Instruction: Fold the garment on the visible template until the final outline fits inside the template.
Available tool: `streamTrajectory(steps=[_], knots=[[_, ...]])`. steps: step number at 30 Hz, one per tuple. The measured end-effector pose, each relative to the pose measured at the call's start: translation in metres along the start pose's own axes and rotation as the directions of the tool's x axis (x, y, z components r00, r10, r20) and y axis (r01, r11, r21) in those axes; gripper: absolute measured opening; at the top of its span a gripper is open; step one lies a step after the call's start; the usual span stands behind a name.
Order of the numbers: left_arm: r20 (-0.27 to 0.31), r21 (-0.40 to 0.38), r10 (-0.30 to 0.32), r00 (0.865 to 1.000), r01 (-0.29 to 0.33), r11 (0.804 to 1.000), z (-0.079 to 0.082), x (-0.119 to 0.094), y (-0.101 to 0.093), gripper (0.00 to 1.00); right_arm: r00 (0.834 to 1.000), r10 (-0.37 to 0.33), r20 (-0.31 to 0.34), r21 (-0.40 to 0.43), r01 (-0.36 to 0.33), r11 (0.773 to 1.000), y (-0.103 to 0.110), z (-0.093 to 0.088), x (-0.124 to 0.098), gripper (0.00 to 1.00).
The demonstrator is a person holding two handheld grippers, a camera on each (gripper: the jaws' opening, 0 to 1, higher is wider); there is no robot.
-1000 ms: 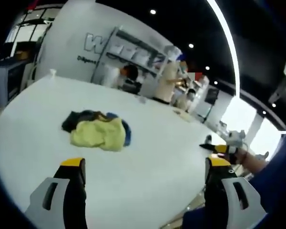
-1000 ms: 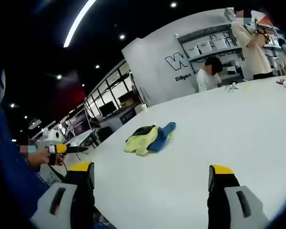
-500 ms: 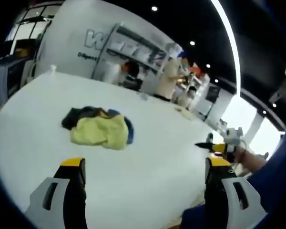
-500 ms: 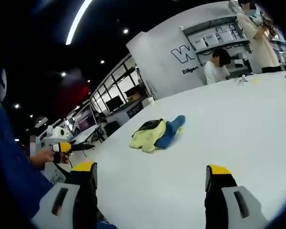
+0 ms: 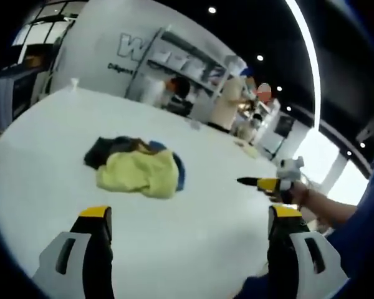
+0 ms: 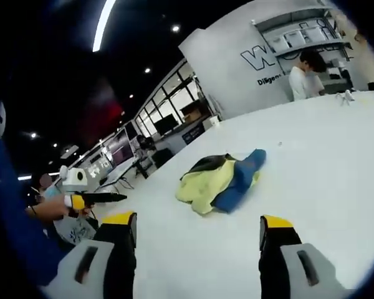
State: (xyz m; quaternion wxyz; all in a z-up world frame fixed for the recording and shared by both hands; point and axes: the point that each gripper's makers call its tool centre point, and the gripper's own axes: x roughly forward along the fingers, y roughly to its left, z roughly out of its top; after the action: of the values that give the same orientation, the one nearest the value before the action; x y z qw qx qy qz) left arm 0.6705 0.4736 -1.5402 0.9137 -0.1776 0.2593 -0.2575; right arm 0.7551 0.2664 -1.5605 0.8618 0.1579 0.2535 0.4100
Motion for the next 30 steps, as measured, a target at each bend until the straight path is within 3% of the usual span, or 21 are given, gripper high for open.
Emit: streamTrajectory(steps=[4, 6, 8, 11, 13, 15, 20, 26, 30], knots=[[-0.016, -0.002, -0.003, 1.000, 0.003, 1.000, -0.004, 0.004, 0.000, 0.99, 1.000, 0.029, -0.004, -0.013, -0.029, 0.999, -0.009, 0.011, 0.027, 0.70], [-0.020, -0.004, -0.004, 1.000, 0.004, 1.000, -0.005, 0.006, 0.001, 0.99, 0.997, 0.061, 0.040, 0.039, -0.063, 0.997, -0.014, 0.023, 0.041, 0.66], [-0.015, -0.003, -0.009, 1.000, 0.009, 1.000, -0.002, 0.006, -0.003, 0.99, 0.996, 0.074, 0.045, 0.022, -0.075, 0.997, -0.025, 0.033, 0.057, 0.58], [-0.011, -0.008, -0.025, 1.000, 0.025, 1.000, -0.002, 0.009, -0.007, 0.99, 0.998, 0.060, -0.003, -0.025, -0.060, 0.998, -0.038, 0.037, 0.084, 0.50], [-0.012, -0.011, -0.026, 1.000, 0.026, 1.000, -0.004, 0.010, -0.009, 0.99, 0.998, 0.064, -0.006, -0.007, -0.064, 0.998, -0.048, 0.039, 0.094, 0.45], [-0.020, -0.019, -0.029, 0.999, 0.029, 0.999, -0.007, 0.010, -0.012, 0.99, 0.998, 0.065, -0.016, 0.037, -0.064, 0.997, -0.062, 0.037, 0.105, 0.41], [-0.035, -0.035, -0.020, 0.999, 0.019, 0.999, -0.017, 0.005, -0.015, 0.99, 0.995, 0.051, -0.087, 0.030, -0.048, 0.998, -0.090, 0.019, 0.121, 0.38], [-0.045, -0.068, -0.006, 0.999, 0.003, 0.998, -0.029, -0.001, -0.018, 0.99, 0.990, 0.069, -0.120, 0.011, -0.068, 0.998, -0.096, 0.006, 0.127, 0.37], [-0.059, -0.071, 0.004, 0.998, -0.008, 0.997, -0.034, -0.003, -0.017, 0.99, 0.988, 0.094, -0.123, 0.001, -0.095, 0.995, -0.096, 0.003, 0.135, 0.30]])
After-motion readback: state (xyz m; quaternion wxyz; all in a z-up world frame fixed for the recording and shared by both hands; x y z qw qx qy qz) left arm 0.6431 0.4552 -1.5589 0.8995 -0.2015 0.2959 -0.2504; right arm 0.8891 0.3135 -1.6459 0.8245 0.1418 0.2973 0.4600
